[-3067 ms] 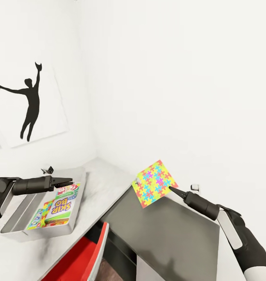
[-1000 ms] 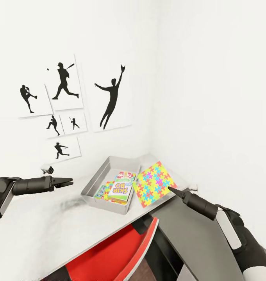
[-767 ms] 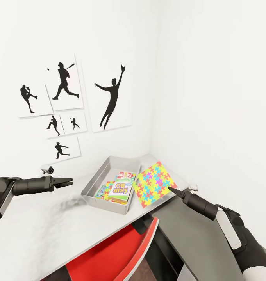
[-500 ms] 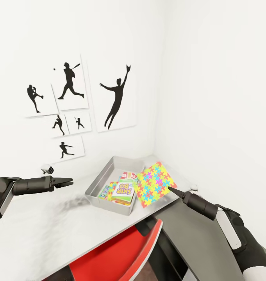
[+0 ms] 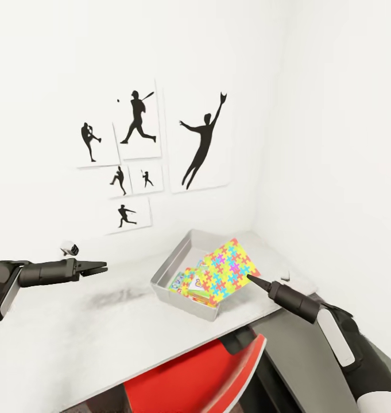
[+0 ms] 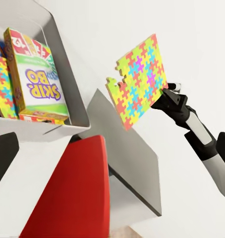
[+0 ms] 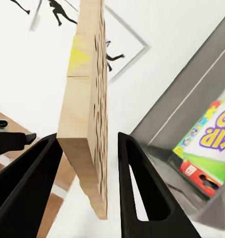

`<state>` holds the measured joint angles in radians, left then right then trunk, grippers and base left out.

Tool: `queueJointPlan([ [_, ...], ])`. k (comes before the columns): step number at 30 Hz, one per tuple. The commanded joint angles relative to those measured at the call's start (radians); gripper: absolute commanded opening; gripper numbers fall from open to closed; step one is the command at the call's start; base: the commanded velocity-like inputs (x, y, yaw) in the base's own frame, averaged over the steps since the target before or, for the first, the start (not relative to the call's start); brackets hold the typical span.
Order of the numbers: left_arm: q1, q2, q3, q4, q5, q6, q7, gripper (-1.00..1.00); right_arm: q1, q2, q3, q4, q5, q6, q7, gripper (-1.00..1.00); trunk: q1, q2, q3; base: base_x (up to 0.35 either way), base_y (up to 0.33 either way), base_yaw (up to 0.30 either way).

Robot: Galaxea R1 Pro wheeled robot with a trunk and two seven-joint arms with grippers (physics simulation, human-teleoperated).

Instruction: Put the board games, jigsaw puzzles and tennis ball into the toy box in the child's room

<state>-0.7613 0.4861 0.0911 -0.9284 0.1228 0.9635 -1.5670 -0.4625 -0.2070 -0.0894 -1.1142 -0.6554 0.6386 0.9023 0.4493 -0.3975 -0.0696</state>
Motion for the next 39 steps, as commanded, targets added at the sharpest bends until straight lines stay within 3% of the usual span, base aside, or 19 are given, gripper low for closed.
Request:
queueJointPlan([
  [1, -0.001, 0.0, -0.001, 0.0, 0.0, 0.011, -0.004, 1.0, -0.001, 0.0, -0.001, 0.0, -0.006, 0.007, 0.002, -1.0, 0.001, -0.002, -0.003, 0.002, 0.115, 0.281],
  [11, -0.001, 0.0, -0.001, 0.0, 0.0, 0.008, -0.004, 1.0, -0.001, -0.001, -0.002, 0.0, -0.006, 0.007, 0.002, -1.0, 0.001, -0.002, -0.009, 0.188, 0.098, 0.214],
  [27, -0.001, -0.001, -0.001, 0.0, 0.0, 0.006, -0.004, 1.0, -0.001, -0.001, -0.003, 0.011, -0.007, 0.007, 0.006, -1.0, 0.001, -0.002, -0.01, 0.152, 0.004, 0.009],
  [39, -0.001, -0.001, -0.001, 0.0, 0.0, 0.006, -0.004, 1.0, -0.001, -0.002, -0.004, 0.004, -0.006, 0.01, 0.002, -1.0, 0.001, -0.002, -0.01, 0.023, 0.0, 0.0],
])
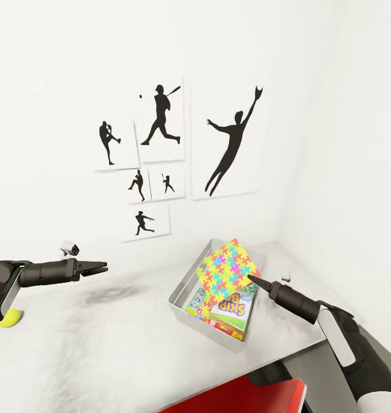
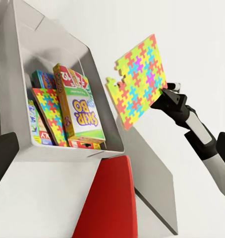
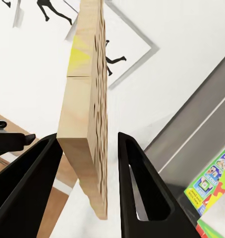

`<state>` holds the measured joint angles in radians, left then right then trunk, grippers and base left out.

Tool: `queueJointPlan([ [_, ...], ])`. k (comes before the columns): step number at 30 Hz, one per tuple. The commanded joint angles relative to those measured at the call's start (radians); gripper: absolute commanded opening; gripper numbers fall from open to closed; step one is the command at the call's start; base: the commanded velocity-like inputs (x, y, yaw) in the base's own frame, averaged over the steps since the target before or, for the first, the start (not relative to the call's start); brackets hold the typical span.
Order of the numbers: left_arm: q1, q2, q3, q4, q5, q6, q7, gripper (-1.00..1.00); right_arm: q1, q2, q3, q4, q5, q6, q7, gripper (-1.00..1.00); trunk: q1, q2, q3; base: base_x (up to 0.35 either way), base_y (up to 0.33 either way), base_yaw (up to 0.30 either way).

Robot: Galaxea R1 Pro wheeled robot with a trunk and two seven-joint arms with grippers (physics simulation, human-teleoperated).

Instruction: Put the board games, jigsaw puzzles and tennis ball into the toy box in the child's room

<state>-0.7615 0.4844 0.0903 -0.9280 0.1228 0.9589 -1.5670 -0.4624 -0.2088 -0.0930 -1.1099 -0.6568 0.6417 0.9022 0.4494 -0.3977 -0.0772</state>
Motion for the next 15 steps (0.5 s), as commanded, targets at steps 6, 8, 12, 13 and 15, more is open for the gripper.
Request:
queueJointPlan([
  [6, -0.001, -0.001, -0.001, 0.0, 0.0, 0.01, -0.004, 1.0, 0.0, 0.002, -0.004, 0.006, -0.01, 0.029, -0.004, -1.0, 0.001, -0.002, -0.002, 0.0, 0.0, 0.0],
  [8, -0.001, -0.001, -0.001, 0.0, 0.0, 0.01, -0.004, 1.0, -0.005, 0.002, -0.001, 0.007, -0.009, 0.068, -0.023, -1.0, 0.001, -0.002, -0.002, 0.0, 0.0, 0.0],
  [12, -0.001, -0.001, -0.001, 0.0, 0.0, 0.011, -0.004, 1.0, -0.07, 0.004, 0.0, 0.011, -0.012, 0.215, -0.151, -1.0, 0.001, -0.002, -0.002, 0.0, 0.0, 0.0],
  [13, -0.001, -0.002, -0.001, 0.0, 0.0, 0.011, -0.004, 1.0, -0.1, 0.004, 0.0, 0.014, -0.014, 0.253, -0.198, -1.0, 0.001, -0.002, -0.002, 0.0, 0.0, 0.0],
  [15, -0.001, -0.002, -0.001, 0.0, 0.0, 0.011, -0.004, 1.0, -0.156, 0.004, 0.0, 0.038, -0.014, 0.292, -0.266, -1.0, 0.001, -0.002, -0.002, 0.0, 0.0, 0.0],
])
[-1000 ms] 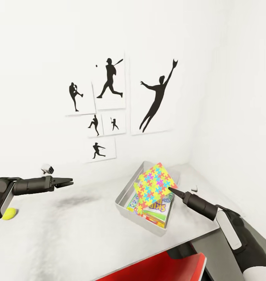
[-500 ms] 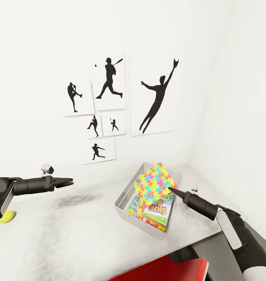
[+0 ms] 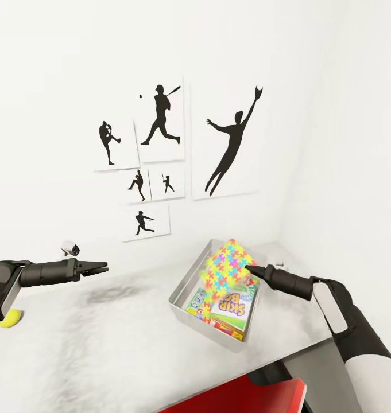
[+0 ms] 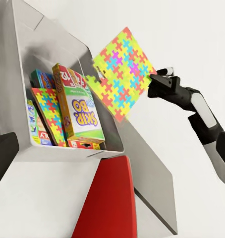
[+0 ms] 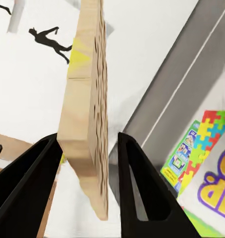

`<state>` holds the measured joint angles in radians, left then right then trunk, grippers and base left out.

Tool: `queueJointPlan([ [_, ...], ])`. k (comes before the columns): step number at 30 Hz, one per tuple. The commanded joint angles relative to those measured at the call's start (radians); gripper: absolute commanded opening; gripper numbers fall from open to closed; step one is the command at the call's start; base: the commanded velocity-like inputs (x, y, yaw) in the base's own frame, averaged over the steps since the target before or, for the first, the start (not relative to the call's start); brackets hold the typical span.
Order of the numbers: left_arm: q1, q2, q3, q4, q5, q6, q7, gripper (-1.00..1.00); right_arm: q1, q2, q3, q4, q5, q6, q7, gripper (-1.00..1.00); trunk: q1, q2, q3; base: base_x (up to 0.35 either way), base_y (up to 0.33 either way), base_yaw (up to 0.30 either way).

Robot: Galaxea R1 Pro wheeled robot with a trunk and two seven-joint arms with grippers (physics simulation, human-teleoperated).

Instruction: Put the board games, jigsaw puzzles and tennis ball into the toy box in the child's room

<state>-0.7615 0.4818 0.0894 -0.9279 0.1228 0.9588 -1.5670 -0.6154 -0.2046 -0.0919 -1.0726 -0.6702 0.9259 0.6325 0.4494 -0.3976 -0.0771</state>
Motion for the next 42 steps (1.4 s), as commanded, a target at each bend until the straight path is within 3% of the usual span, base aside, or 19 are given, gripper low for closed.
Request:
queueJointPlan([
  [1, -0.001, 0.0, 0.0, 0.0, 0.0, 0.011, -0.004, 1.0, -0.021, 0.0, -0.001, 0.013, 0.0, 0.017, -0.016, -1.0, 0.001, -0.002, -0.002, 0.0, 0.0, 0.0],
  [3, -0.001, 0.0, 0.0, 0.0, -0.001, 0.01, -0.004, 1.0, -0.097, 0.0, -0.001, 0.096, 0.0, 0.063, -0.075, -1.0, 0.001, -0.002, -0.002, 0.0, 0.0, 0.0],
  [6, -0.001, 0.0, 0.0, 0.0, 0.0, 0.009, -0.004, 1.0, -0.176, -0.003, 0.001, 0.221, 0.005, 0.109, -0.107, -1.0, 0.001, -0.002, -0.002, 0.0, 0.0, 0.0],
  [10, -0.001, -0.001, 0.0, 0.0, -0.001, 0.009, -0.004, 1.0, -0.218, -0.012, 0.004, 0.318, 0.008, 0.121, -0.118, -1.0, 0.001, -0.002, -0.002, 0.0, 0.0, 0.0],
  [13, -0.001, -0.003, 0.0, 0.0, -0.003, 0.009, -0.004, 1.0, -0.226, -0.015, 0.007, 0.338, 0.007, 0.121, -0.118, -1.0, 0.001, -0.002, -0.002, 0.0, 0.0, 0.0],
  [19, -0.001, -0.004, 0.0, 0.0, -0.003, 0.009, -0.004, 1.0, -0.23, -0.017, 0.071, 0.352, 0.006, 0.121, -0.116, -1.0, 0.001, -0.002, -0.002, 0.0, 0.0, 0.0],
  [24, -0.001, -0.006, -0.001, 0.0, -0.005, 0.008, -0.004, 1.0, -0.236, -0.018, 0.085, 0.387, 0.011, 0.121, -0.116, -1.0, 0.001, -0.002, -0.002, 0.0, 0.0, 0.0],
  [33, -0.001, -0.006, -0.002, 0.001, -0.006, 0.008, -0.004, 1.0, -0.257, -0.017, 0.097, 0.455, 0.104, 0.121, -0.112, -1.0, 0.001, -0.002, -0.002, 0.0, 0.0, 0.0],
  [42, -0.001, -0.006, -0.002, 0.001, -0.007, 0.008, -0.004, 1.0, -0.259, -0.014, 0.099, 0.462, 0.12, 0.121, -0.111, -1.0, 0.001, -0.002, -0.002, 0.0, 0.0, 0.0],
])
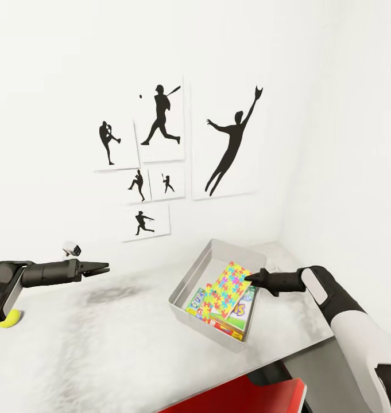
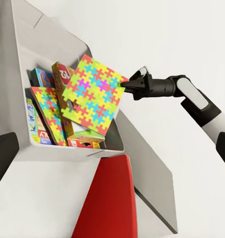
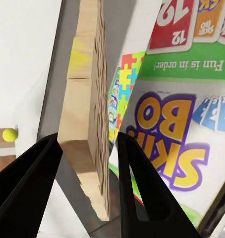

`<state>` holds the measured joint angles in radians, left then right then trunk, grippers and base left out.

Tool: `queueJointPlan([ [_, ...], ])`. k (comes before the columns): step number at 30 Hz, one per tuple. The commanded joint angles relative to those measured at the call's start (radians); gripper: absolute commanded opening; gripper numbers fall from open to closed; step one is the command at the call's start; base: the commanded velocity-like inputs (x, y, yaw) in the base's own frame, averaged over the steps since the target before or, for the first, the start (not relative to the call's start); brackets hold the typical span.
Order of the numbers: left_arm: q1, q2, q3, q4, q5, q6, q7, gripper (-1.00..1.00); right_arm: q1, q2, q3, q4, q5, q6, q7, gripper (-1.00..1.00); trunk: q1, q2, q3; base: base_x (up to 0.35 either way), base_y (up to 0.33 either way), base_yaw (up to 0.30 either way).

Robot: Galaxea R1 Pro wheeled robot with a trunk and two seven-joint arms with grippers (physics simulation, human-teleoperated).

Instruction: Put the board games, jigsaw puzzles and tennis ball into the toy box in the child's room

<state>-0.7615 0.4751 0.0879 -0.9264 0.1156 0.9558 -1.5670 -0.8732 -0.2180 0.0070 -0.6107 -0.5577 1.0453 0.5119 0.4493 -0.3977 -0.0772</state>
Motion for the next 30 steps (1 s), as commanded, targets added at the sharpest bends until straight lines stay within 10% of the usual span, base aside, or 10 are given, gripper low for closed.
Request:
queueJointPlan([
  [1, -0.001, 0.0, 0.0, 0.0, 0.0, 0.011, -0.004, 1.0, -0.001, 0.002, 0.001, 0.0, 0.008, 0.002, 0.009, -1.0, 0.001, -0.002, -0.002, 0.0, 0.0, 0.0],
  [30, -0.001, 0.0, 0.0, 0.0, -0.002, 0.011, -0.004, 1.0, -0.017, 0.014, 0.033, 0.002, 0.023, 0.002, -0.001, -1.0, 0.001, -0.002, -0.002, 0.0, 0.0, 0.0],
])
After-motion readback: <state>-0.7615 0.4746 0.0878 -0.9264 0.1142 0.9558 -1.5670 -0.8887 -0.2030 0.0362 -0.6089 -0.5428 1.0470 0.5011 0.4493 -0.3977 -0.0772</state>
